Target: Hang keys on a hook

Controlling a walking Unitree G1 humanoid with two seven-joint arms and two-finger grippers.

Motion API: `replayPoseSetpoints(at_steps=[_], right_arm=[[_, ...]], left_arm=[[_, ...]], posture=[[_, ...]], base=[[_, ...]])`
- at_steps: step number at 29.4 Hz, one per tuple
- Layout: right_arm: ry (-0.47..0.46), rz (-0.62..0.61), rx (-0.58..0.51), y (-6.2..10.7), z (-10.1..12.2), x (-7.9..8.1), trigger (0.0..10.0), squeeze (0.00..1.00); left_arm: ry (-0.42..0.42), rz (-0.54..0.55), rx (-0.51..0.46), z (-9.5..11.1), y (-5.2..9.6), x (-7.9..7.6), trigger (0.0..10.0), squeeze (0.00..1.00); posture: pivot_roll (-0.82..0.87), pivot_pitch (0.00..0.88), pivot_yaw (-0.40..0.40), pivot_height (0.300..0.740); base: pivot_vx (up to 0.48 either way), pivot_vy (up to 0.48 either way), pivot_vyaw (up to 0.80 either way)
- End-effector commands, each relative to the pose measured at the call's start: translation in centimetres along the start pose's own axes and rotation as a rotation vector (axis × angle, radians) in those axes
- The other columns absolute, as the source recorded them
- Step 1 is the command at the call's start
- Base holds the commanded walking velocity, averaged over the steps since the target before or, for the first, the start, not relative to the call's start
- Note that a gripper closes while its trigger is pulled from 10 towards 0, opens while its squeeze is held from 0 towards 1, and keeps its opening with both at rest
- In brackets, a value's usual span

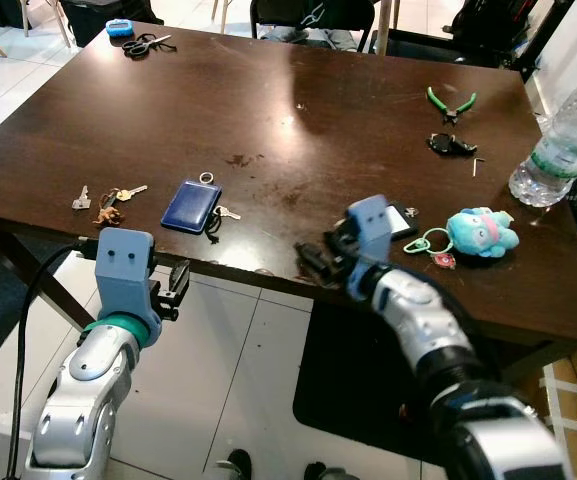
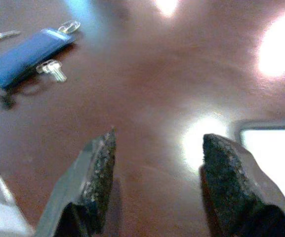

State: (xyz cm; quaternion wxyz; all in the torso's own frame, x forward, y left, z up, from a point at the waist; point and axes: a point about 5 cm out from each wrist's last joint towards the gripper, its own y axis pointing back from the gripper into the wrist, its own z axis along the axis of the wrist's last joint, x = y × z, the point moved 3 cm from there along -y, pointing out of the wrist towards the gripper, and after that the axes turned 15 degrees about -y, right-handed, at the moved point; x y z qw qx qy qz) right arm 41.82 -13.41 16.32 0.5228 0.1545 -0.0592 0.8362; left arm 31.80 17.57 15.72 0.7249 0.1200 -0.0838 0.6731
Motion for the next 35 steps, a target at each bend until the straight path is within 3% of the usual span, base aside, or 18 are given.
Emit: replayPoseSetpoints(at_steps=[1, 5, 8, 12, 22, 26, 27, 28, 30, 31, 32, 33, 35], right_arm=[[-0.031, -0.065, 0.005, 0.3, 0.4, -1.5, 10.0, 0.00], [-0.038, -0.085, -0.015, -0.1, 2.0, -1.7, 10.0, 0.00], [-0.051, -0.051, -0.012, -0.9, 2.3, -0.5, 10.0, 0.00], [-0.026, 0.013, 0.083, -1.9, 0.0, 1.8, 10.0, 0.00], [0.018, 0.115, 0.211, -2.2, -3.8, 4.2, 10.0, 0.00], [0.042, 0.090, 0.185, -2.1, -3.0, 3.5, 10.0, 0.00], [0.055, 0.047, 0.153, -1.8, -1.8, 2.2, 10.0, 0.00], [0.055, 0.047, 0.153, -1.8, -1.8, 2.2, 10.0, 0.00], [0.067, -0.013, 0.111, -1.2, 0.1, 0.3, 10.0, 0.00], [0.067, -0.013, 0.111, -1.2, 0.1, 0.3, 10.0, 0.00], [0.080, -0.051, 0.095, -0.6, 1.1, -1.1, 10.0, 0.00], [0.080, -0.051, 0.095, -0.6, 1.1, -1.1, 10.0, 0.00], [0.105, -0.115, 0.088, 0.6, 2.2, -3.3, 10.0, 0.00]], left_arm=[[-0.004, -0.004, 0.032, -0.9, 0.1, -0.1, 10.0, 0.00], [-0.006, -0.007, 0.031, -0.9, 0.1, -0.1, 10.0, 0.00], [-0.009, -0.007, 0.032, -0.9, 0.1, -0.1, 10.0, 0.00], [-0.011, -0.001, 0.033, -0.8, 0.2, 0.0, 10.0, 0.00], [-0.003, 0.003, 0.031, -0.6, 0.3, 0.0, 10.0, 0.00], [-0.001, 0.002, 0.031, -0.7, 0.3, -0.1, 10.0, 0.00], [-0.001, 0.001, 0.032, -0.7, 0.3, -0.1, 10.0, 0.00], [-0.001, 0.001, 0.032, -0.7, 0.3, -0.1, 10.0, 0.00], [-0.001, 0.000, 0.032, -0.7, 0.3, -0.1, 10.0, 0.00], [-0.001, 0.000, 0.032, -0.7, 0.3, -0.1, 10.0, 0.00], [-0.001, -0.001, 0.033, -0.7, 0.2, 0.0, 10.0, 0.00], [-0.001, -0.001, 0.033, -0.7, 0.2, 0.0, 10.0, 0.00], [-0.004, -0.003, 0.034, -0.8, 0.1, 0.0, 10.0, 0.00]], posture=[[-0.02, 0.151, 0.084, 0.740], [-0.01, 0.154, 0.087, 0.740], [-0.01, 0.154, 0.087, 0.740], [0.01, 0.163, 0.081, 0.740], [0.01, 0.177, 0.076, 0.740], [0.01, 0.176, 0.076, 0.740], [0.01, 0.176, 0.076, 0.740], [0.01, 0.176, 0.076, 0.740], [0.00, 0.173, 0.079, 0.740], [0.00, 0.173, 0.079, 0.740], [-0.01, 0.168, 0.081, 0.740], [-0.01, 0.168, 0.081, 0.740], [-0.01, 0.161, 0.085, 0.740]], base=[[0.000, 0.000, 0.00], [0.000, 0.000, 0.00], [0.000, 0.000, 0.00], [0.000, 0.000, 0.00], [0.000, 0.000, 0.00], [0.000, 0.000, 0.00], [0.000, 0.000, 0.00], [0.000, 0.000, 0.00], [0.000, 0.000, 0.00], [0.000, 0.000, 0.00], [0.000, 0.000, 0.00], [0.000, 0.000, 0.00], [0.000, 0.000, 0.00]])
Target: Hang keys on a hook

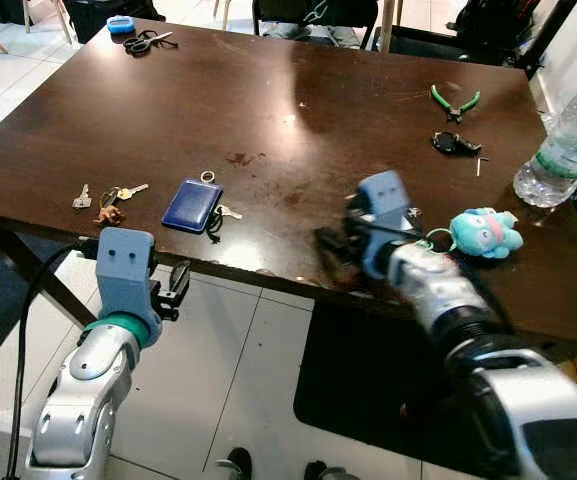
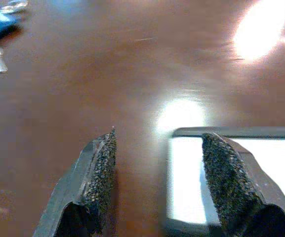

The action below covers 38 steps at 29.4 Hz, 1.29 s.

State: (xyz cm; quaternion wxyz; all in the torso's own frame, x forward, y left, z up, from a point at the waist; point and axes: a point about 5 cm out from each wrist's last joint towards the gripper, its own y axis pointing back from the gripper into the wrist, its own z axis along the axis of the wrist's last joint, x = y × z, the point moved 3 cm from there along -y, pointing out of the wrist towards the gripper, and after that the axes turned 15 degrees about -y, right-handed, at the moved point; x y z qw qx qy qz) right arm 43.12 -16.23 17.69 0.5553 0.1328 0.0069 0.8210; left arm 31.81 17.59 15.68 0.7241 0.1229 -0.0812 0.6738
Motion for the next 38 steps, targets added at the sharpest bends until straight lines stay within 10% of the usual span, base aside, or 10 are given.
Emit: replayPoseSetpoints(at_steps=[1, 21, 32, 38], right_arm=[[0.000, -0.026, 0.013, 0.3, -0.2, -0.8, 10.0, 0.00], [0.154, 0.032, 0.273, 0.6, -7.8, 0.8, 10.0, 0.00], [0.075, 0.347, 0.160, -1.6, -6.4, 8.8, 10.0, 0.00], [0.090, 0.425, 0.159, -1.2, -7.2, 10.3, 10.0, 0.00]], left_arm=[[-0.004, -0.004, 0.026, -0.8, 0.1, 0.0, 10.0, 0.00], [-0.008, -0.007, 0.029, -0.9, 0.1, -0.1, 10.0, 0.00], [-0.006, -0.008, 0.028, -0.9, 0.0, -0.1, 10.0, 0.00], [-0.005, -0.002, 0.029, -1.0, 0.1, 0.0, 10.0, 0.00]], posture=[[-0.01, 0.161, 0.085, 0.740], [0.00, 0.150, 0.080, 0.740], [0.00, 0.147, 0.079, 0.740], [-0.01, 0.147, 0.078, 0.740]], base=[[0.000, 0.000, 0.00], [0.000, 0.000, 0.00], [0.000, 0.000, 0.00], [0.000, 0.000, 0.00]])
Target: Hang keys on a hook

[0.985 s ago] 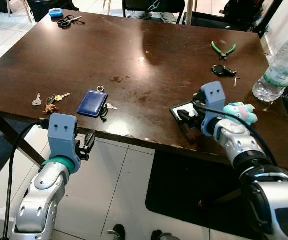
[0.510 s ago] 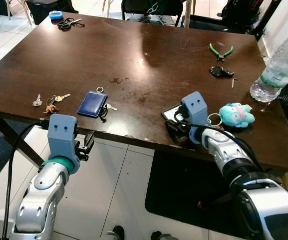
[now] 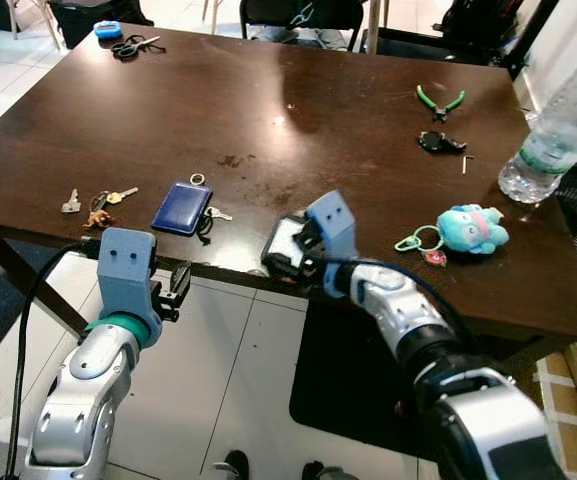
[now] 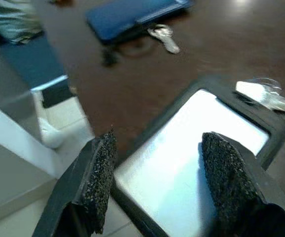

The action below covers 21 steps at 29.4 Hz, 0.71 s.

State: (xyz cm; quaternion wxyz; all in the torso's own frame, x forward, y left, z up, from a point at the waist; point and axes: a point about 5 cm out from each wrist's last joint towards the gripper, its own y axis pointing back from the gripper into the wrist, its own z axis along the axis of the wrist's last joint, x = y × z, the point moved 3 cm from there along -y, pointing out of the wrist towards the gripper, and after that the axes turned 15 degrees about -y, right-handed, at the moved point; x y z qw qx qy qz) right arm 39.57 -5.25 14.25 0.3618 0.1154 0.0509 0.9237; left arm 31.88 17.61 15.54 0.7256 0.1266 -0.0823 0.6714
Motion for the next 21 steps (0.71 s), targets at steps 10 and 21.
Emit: replayPoseSetpoints(at_steps=[10, 21], right_arm=[[-0.025, -0.054, 0.046, 1.2, -1.9, -1.3, 10.0, 0.00], [-0.011, -0.060, -0.089, 2.6, 2.0, -2.4, 10.0, 0.00]], left_arm=[[0.000, 0.000, 0.026, -0.9, 0.0, 0.0, 10.0, 0.00], [-0.002, 0.002, 0.028, -1.1, -0.1, 0.0, 10.0, 0.00]], posture=[[-0.01, 0.135, 0.082, 0.740], [-0.01, 0.129, 0.082, 0.740]], base=[[0.000, 0.000, 0.00], [0.000, 0.000, 0.00]])
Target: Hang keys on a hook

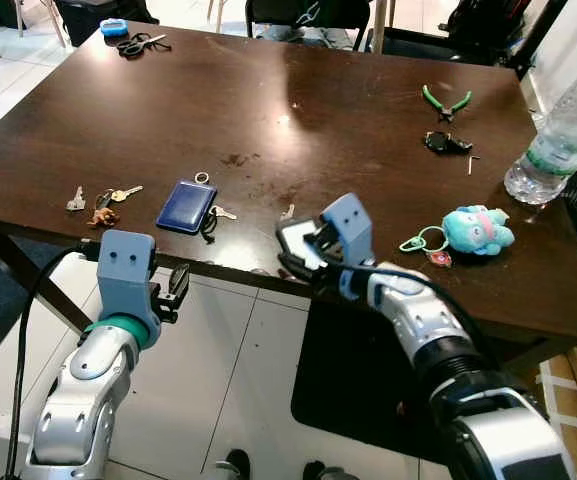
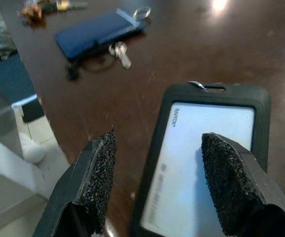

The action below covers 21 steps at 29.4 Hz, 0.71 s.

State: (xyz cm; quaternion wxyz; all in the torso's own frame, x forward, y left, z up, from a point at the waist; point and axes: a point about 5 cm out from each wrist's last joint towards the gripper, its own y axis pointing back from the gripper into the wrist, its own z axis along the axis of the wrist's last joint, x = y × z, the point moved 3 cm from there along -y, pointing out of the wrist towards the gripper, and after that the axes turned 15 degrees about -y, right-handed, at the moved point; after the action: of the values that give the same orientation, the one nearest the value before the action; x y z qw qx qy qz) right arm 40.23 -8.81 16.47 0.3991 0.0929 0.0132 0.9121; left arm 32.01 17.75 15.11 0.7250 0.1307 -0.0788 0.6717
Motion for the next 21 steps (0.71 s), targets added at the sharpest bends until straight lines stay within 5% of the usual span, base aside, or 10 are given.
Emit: replayPoseSetpoints(at_steps=[1, 12, 21], right_arm=[[-0.011, -0.005, -0.029, 0.2, 0.7, -0.2, 10.0, 0.00], [0.004, -0.069, -0.070, 0.1, 2.3, -1.2, 10.0, 0.00], [-0.023, -0.059, 0.008, 0.0, -0.2, -0.6, 10.0, 0.00]], left_arm=[[-0.003, 0.002, 0.017, -0.6, 0.0, 0.1, 10.0, 0.00], [-0.006, -0.002, 0.016, -0.6, -0.1, 0.0, 10.0, 0.00], [-0.004, 0.007, 0.016, -0.5, 0.0, 0.1, 10.0, 0.00]], posture=[[-0.01, 0.128, 0.087, 0.740], [-0.01, 0.125, 0.085, 0.740], [0.00, 0.141, 0.084, 0.740]], base=[[0.000, 0.000, 0.00], [0.000, 0.000, 0.00], [0.000, 0.000, 0.00]])
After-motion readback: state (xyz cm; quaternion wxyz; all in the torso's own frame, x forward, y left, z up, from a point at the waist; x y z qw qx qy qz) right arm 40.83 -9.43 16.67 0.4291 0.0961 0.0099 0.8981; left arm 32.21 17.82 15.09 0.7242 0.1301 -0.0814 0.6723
